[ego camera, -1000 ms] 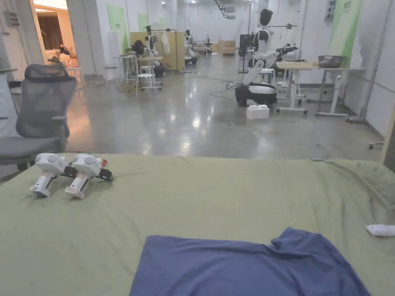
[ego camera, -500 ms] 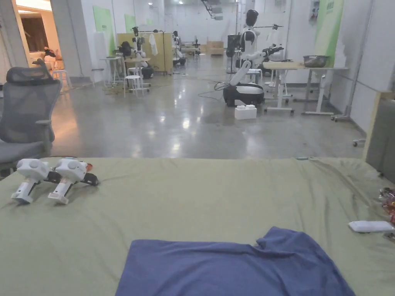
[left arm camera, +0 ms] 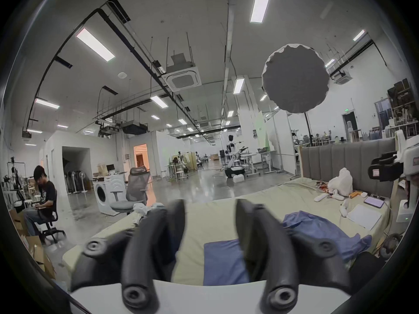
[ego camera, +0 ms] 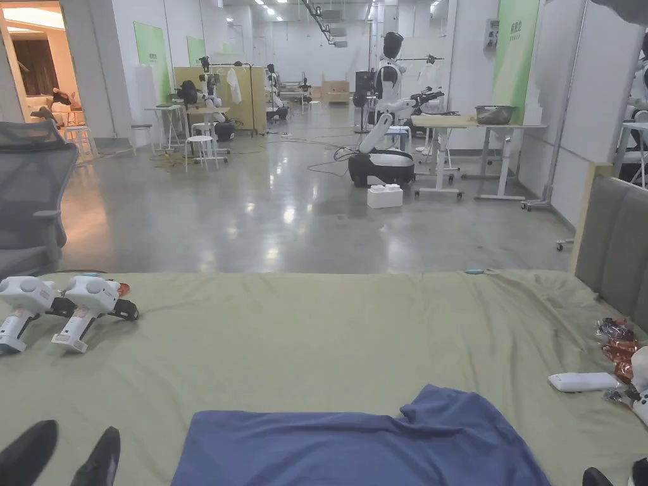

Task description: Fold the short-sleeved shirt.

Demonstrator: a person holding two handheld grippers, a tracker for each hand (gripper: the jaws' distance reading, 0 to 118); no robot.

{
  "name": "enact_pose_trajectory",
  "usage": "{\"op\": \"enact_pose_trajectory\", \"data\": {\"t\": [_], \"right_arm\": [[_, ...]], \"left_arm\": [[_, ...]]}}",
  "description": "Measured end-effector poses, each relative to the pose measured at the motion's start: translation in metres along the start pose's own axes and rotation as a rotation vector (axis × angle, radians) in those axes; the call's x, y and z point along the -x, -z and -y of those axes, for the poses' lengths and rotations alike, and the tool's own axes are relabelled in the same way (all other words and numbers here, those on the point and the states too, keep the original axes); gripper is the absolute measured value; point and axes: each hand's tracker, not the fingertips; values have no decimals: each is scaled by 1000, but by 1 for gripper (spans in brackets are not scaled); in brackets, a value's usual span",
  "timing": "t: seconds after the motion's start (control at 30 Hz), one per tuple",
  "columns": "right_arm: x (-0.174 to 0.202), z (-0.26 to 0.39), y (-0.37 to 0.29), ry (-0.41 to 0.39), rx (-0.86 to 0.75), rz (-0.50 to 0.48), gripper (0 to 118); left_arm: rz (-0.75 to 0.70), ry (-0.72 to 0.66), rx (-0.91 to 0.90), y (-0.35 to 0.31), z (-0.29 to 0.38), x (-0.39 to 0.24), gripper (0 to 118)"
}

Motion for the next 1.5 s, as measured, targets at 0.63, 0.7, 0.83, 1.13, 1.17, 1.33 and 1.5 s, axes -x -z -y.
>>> {"op": "enact_pose_trajectory", "data": {"t": [0.63,0.7,0.83,1.13,1.17,1.33,1.5], "right_arm": [[7,13,18,73,20,-29,0],[7,22,20,81,49,-29,0],[0,43,23,104,130,-27,0],[-21,73,28,171,258,10,0],[-22,75,28,175,263,15,0],[-23,77,27,208,289,35,0],[-27,83,23,203,305,55,0]], "left_arm": [[36,-90,115,11,22,18,0],[86,-149,241,24,46,31,3],[114,-201,459,45,121,54,60],[151,-330,857,79,276,79,64],[142,-320,885,83,285,80,64],[108,-286,939,96,300,78,57],[122,-171,992,98,291,61,15]]}}
